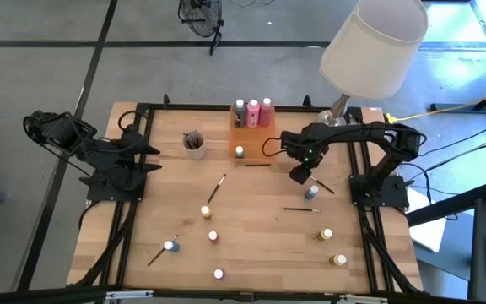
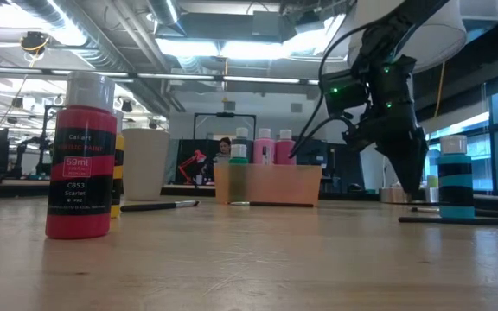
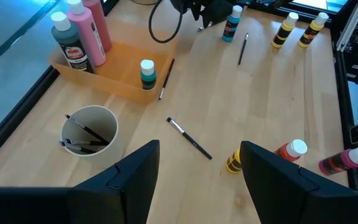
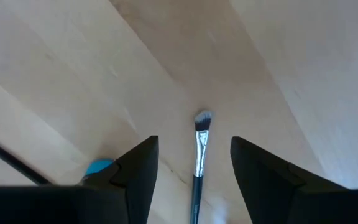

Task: Pick & Place Paint Supplies
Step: Put the black paint brush into the white cup

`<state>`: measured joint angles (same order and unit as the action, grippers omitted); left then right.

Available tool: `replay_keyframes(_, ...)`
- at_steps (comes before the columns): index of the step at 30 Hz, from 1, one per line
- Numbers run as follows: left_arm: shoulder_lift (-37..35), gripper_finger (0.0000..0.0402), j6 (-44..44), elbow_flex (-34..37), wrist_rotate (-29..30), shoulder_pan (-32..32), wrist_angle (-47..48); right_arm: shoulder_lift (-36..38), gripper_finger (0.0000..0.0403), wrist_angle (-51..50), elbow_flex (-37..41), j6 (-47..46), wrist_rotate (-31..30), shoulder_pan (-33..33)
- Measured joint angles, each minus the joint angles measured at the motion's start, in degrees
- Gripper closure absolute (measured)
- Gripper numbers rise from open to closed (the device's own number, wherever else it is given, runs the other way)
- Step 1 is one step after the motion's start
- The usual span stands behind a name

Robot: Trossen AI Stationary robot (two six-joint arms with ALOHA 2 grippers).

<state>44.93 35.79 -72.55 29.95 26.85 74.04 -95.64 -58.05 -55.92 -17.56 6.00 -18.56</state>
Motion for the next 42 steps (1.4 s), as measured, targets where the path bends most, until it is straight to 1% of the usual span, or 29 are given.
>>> replay_keyframes(8,0.0,0.0182,0.0,0.0,0.0,0.0,0.0,0.0,0.0199,0.1,0.1,0.0,0.0,0.9)
replay_keyframes(15,0.0,0.0182,0.0,0.0,0.0,0.0,0.0,0.0,0.0199,2.0,4.3,-2.1,-0.3,1.2)
replay_keyframes(17,0.0,0.0182,0.0,0.0,0.0,0.0,0.0,0.0,0.0199,2.4,4.3,-2.6,-1.8,1.5)
replay_keyframes(20,0.0,0.0182,0.0,0.0,0.0,0.0,0.0,0.0,0.0199,4.2,4.3,-2.6,-2.6,1.8)
replay_keyframes(31,0.0,0.0182,0.1,0.0,0.3,0.0,0.0,0.0,0.0199,6.7,4.3,-1.9,-3.1,1.7)
replay_keyframes(42,0.0,0.0182,1.0,0.0,-0.5,0.0,0.0,0.0,0.0199,6.9,4.9,-2.0,-3.1,1.7)
